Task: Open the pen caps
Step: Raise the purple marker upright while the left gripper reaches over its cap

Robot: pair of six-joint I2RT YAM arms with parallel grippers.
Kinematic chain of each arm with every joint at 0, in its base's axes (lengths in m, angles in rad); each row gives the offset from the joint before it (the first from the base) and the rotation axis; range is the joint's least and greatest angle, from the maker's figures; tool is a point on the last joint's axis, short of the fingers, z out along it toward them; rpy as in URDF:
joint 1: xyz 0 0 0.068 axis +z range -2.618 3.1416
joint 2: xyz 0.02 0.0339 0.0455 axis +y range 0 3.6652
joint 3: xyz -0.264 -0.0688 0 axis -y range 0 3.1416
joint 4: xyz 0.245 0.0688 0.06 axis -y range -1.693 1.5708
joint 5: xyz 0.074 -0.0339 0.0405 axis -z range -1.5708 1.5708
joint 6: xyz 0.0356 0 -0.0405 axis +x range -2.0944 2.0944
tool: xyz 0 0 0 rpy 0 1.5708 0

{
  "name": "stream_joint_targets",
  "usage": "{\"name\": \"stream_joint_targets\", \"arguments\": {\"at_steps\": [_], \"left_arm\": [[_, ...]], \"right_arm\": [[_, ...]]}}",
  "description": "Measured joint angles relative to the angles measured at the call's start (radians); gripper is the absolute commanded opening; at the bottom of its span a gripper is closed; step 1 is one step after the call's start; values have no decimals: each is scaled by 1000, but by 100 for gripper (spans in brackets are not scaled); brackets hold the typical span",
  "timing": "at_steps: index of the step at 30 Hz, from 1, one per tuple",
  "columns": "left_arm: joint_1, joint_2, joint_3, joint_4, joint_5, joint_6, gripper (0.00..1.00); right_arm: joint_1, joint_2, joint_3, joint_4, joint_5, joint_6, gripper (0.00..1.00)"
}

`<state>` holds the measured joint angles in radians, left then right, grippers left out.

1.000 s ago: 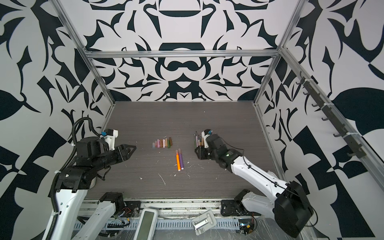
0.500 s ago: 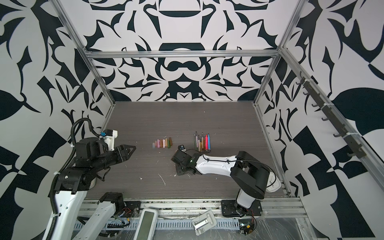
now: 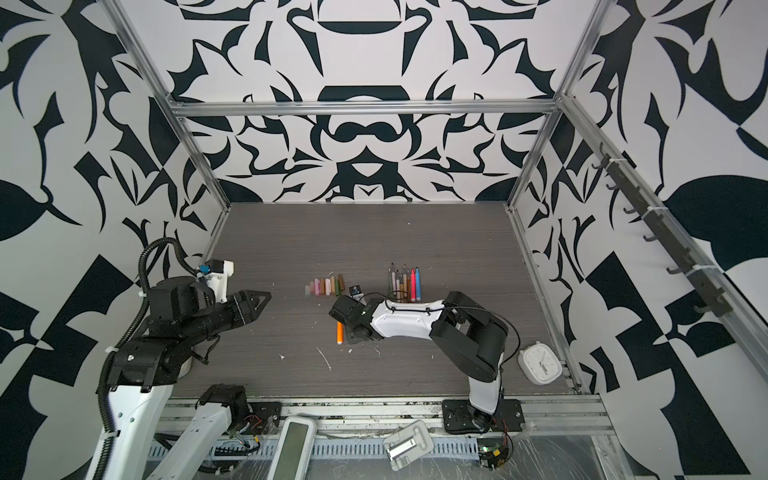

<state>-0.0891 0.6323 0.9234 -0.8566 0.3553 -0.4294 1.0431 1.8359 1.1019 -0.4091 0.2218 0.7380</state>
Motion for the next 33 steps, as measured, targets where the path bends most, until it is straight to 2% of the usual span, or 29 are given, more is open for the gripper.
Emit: {"name": "stream_joint_targets", "arguments": {"at_steps": [4, 7, 9, 10, 14, 19, 23, 27, 33], "left_arm": [[0, 0, 0, 0, 0, 0, 48], [0, 4, 0, 0, 3, -2, 52], [0, 14, 0, 0, 11, -8, 58], [0, 22, 0, 0, 19, -16, 61], [-1, 63, -37, 56, 109, -100, 62], [-44, 163, -270, 285, 244, -293, 63], [-117, 259, -364, 406, 267, -412, 63], [-179, 290, -355, 516, 269, -484, 64], [-225, 317, -332, 604, 252, -530, 64]], "right_arm": [[-3, 5, 8, -21, 5, 2, 19], [-8, 3, 10, -24, 2, 10, 5], [-14, -5, 6, -26, -3, 10, 0], [-15, -18, -3, -24, -12, 7, 0], [-23, -163, -102, 55, -118, -24, 0], [-24, -357, -169, 167, -296, -42, 0], [-24, -395, -169, 222, -380, -39, 0], [-24, -395, -176, 245, -430, -33, 0], [-24, -395, -178, 267, -473, -21, 0]]}}
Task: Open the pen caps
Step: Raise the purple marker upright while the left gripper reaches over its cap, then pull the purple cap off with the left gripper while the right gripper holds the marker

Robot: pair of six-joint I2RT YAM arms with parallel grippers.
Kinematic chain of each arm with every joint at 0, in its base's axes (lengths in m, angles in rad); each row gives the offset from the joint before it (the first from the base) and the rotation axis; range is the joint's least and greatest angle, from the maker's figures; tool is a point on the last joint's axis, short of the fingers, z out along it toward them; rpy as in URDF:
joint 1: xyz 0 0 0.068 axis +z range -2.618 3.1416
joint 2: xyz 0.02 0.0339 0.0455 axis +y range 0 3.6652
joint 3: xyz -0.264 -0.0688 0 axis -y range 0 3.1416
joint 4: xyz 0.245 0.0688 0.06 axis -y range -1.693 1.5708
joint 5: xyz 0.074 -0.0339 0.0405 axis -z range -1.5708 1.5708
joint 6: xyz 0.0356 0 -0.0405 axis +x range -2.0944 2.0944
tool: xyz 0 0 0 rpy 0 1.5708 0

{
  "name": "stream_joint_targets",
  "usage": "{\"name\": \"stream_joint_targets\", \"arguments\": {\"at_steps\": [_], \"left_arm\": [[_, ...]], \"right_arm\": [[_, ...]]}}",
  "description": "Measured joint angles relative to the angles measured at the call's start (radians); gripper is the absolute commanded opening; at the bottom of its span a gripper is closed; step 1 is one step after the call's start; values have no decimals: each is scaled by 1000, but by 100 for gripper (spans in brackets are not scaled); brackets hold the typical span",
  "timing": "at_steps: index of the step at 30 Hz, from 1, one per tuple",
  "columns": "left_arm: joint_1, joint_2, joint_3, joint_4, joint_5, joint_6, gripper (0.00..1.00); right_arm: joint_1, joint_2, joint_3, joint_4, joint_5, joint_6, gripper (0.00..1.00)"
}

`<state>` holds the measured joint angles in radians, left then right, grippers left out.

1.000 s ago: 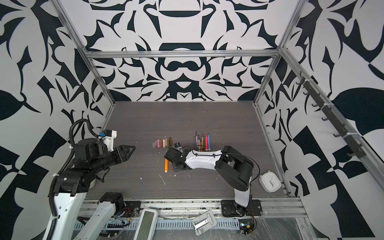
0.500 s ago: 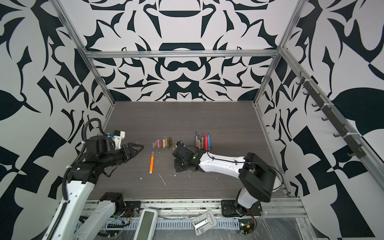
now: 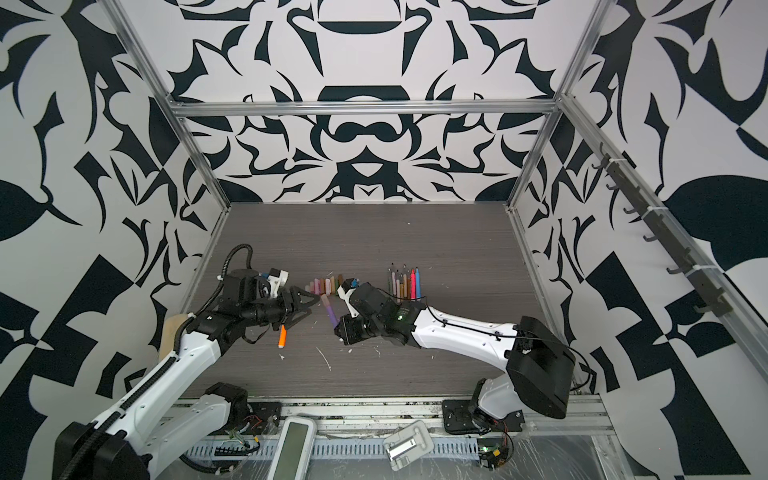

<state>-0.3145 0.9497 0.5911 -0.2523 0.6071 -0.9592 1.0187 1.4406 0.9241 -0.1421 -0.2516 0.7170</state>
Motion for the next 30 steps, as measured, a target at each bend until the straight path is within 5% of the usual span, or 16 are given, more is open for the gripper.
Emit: {"name": "stream_joint_targets", "arguments": {"at_steps": [13, 15, 18, 19, 22, 27, 30], "left_arm": [[-16, 90, 4, 40, -39, -11, 61], [-18, 95, 10, 40, -43, -11, 53], [-19, 101, 20, 47, -45, -14, 4], [-20, 104, 24, 48, -43, -13, 0], [-29, 106, 39, 55, -39, -10, 0], [-44, 102, 44, 53, -55, -10, 0], [-48, 85, 44, 48, -69, -10, 0]], "right_arm": [[23, -26, -10, 58, -74, 22, 0], [26, -26, -10, 59, -81, 24, 0], [31, -26, -10, 64, -90, 31, 0], [31, -26, -10, 65, -92, 35, 0], [31, -26, -10, 64, -92, 40, 0], [33, -26, -10, 64, -80, 42, 14], [37, -26, -10, 67, -76, 42, 10]]}}
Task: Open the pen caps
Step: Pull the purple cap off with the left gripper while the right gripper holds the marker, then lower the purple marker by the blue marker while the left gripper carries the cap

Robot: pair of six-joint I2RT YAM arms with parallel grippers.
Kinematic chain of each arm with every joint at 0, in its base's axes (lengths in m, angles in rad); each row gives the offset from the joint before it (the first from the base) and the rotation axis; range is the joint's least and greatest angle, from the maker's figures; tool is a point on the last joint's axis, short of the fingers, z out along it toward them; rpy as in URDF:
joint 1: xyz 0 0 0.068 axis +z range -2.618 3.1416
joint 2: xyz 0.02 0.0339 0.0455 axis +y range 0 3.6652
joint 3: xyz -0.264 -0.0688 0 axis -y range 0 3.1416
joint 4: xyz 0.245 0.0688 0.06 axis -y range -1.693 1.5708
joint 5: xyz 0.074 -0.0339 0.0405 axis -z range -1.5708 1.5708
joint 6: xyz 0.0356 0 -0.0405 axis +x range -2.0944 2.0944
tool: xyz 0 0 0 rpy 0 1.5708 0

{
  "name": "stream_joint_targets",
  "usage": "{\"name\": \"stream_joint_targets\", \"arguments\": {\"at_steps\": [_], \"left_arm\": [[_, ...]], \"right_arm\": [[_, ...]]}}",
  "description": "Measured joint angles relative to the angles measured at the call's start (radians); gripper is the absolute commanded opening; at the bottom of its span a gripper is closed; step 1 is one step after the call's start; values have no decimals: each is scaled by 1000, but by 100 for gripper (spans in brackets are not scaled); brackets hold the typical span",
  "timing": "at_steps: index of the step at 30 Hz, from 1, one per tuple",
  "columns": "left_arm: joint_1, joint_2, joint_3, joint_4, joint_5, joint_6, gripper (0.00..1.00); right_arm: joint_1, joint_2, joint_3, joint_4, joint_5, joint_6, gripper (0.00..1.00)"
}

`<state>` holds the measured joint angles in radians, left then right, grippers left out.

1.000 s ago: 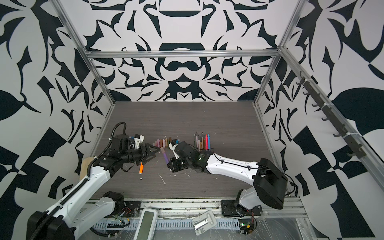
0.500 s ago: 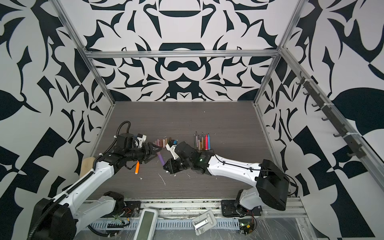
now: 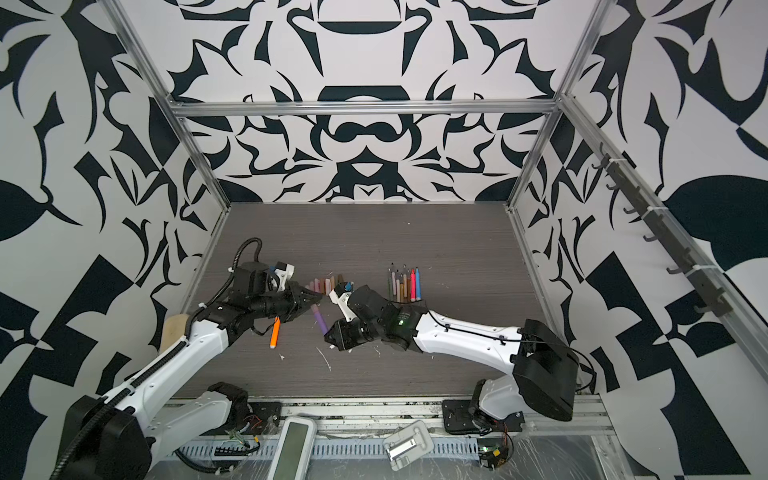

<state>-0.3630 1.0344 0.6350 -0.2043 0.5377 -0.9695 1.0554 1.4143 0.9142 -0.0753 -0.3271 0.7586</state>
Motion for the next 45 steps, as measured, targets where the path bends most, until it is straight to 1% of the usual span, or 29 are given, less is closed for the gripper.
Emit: {"name": "stream_joint_targets", "arguments": {"at_steps": [2, 4, 5, 9, 10, 11, 12, 13, 16, 18, 20, 21, 23, 24, 25, 26, 28, 30, 32, 34, 36, 38, 41, 43, 45], "left_arm": [[-2, -12, 0, -2, -6, 0, 0], [-2, -22, 0, -2, -14, 0, 0], [-2, -28, 0, -3, -15, -2, 0], [-11, -53, 1, -10, -13, -8, 0], [-12, -57, 3, -12, -13, -10, 0], [-13, -60, 6, -13, -13, -11, 0], [-13, -61, 8, -14, -13, -11, 0], [-13, -63, 9, -15, -17, -11, 0], [-13, -66, 13, -29, -19, -9, 0], [17, -49, 53, -73, -6, 23, 0], [113, 26, 172, -185, 71, 89, 0], [186, 80, 246, -204, 71, 123, 0], [339, 196, 397, -186, 39, 174, 0], [373, 224, 432, -172, 9, 192, 0], [381, 232, 446, -164, -31, 211, 0], [365, 226, 442, -172, -64, 230, 0], [322, 213, 425, -197, -112, 266, 0], [292, 222, 418, -232, -153, 307, 0], [291, 261, 410, -254, -202, 342, 0], [293, 318, 395, -265, -236, 370, 0], [294, 383, 377, -273, -261, 393, 0], [294, 448, 367, -285, -276, 411, 0], [291, 527, 367, -287, -294, 427, 0], [288, 571, 369, -288, -313, 436, 0], [286, 615, 377, -288, -327, 444, 0]], "right_arm": [[1, 0, 1, 5, 1, 0, 12], [1, 0, 3, 10, 0, 1, 30], [1, 1, 3, 14, 0, 3, 34], [0, 24, 20, 32, 2, 10, 35], [0, 33, 24, 38, 2, 10, 31], [0, 41, 28, 42, 2, 12, 24], [0, 47, 31, 45, 2, 16, 15], [0, 53, 32, 58, -9, 4, 1], [10, 54, 40, 65, -1, 14, 0], [23, 44, 28, 90, 14, 23, 0], [49, 3, -34, 197, 78, 48, 0], [67, -33, -73, 208, 97, 64, 0], [128, -167, -222, 172, 135, 111, 0], [152, -229, -278, 128, 146, 127, 0], [174, -303, -327, 68, 161, 140, 0], [177, -373, -356, 3, 185, 148, 0], [149, -504, -367, -122, 244, 146, 0], [74, -616, -345, -230, 292, 127, 0], [-71, -698, -300, -340, 333, 85, 0], [-254, -730, -259, -416, 338, 27, 0], [-458, -710, -226, -459, 299, -42, 0], [-661, -624, -214, -458, 226, -115, 0], [-863, -438, -216, -418, 115, -196, 0], [-922, -296, -215, -374, 66, -240, 0], [-945, -158, -211, -334, 23, -280, 0]]}}
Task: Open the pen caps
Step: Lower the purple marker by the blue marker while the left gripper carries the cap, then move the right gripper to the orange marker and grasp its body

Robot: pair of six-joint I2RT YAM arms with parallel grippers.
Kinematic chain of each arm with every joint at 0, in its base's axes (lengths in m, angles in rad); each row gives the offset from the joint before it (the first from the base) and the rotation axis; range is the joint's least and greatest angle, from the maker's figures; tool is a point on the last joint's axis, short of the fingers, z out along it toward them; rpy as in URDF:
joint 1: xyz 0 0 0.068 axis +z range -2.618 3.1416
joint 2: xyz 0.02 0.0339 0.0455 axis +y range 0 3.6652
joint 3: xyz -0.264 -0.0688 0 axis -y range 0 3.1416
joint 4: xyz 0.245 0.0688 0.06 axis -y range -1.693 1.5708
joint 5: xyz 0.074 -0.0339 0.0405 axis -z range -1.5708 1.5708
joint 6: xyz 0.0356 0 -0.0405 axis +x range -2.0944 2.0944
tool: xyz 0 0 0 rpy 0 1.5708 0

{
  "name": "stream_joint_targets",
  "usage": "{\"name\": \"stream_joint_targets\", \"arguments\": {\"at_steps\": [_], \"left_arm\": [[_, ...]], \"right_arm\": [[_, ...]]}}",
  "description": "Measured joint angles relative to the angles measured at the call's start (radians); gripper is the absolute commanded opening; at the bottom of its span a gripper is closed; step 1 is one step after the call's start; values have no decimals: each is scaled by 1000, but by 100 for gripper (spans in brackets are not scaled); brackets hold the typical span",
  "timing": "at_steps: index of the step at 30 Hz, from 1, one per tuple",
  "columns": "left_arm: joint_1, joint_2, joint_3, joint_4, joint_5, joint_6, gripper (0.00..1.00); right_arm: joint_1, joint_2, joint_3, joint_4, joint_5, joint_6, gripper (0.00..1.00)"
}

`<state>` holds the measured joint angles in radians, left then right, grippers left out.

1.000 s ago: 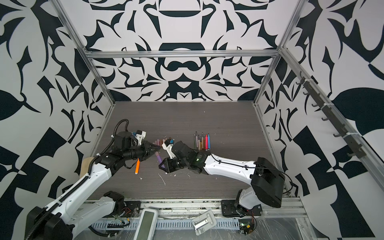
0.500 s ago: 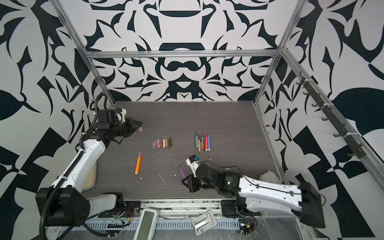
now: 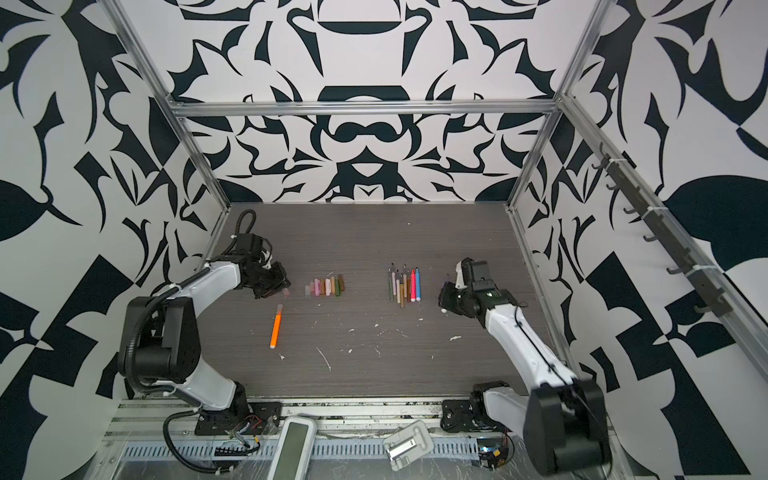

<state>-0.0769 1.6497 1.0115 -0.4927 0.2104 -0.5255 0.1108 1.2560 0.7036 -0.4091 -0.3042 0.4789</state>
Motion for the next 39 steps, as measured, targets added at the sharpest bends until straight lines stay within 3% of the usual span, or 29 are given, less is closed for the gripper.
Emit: {"name": "stream_joint_targets", "arguments": {"at_steps": [4, 12, 16, 18, 23, 32, 39], "left_arm": [[-2, 84, 26, 5, -10, 8, 0], [-10, 159, 63, 40, 25, 11, 7], [-19, 176, 73, 58, 50, 11, 11], [-22, 183, 78, 64, 60, 11, 18], [-24, 192, 88, 71, 81, 13, 27], [-24, 192, 89, 77, 94, 13, 30], [-24, 190, 88, 77, 95, 10, 31]], "right_arm": [[-3, 182, 2, 108, -74, -35, 0], [-7, 335, 64, 258, -141, -41, 1], [-7, 381, 75, 308, -160, -38, 14], [-10, 402, 79, 319, -165, -37, 18], [-14, 430, 102, 337, -192, -32, 41], [-22, 440, 113, 367, -221, -13, 58], [-23, 410, 105, 363, -219, -16, 62]]}}
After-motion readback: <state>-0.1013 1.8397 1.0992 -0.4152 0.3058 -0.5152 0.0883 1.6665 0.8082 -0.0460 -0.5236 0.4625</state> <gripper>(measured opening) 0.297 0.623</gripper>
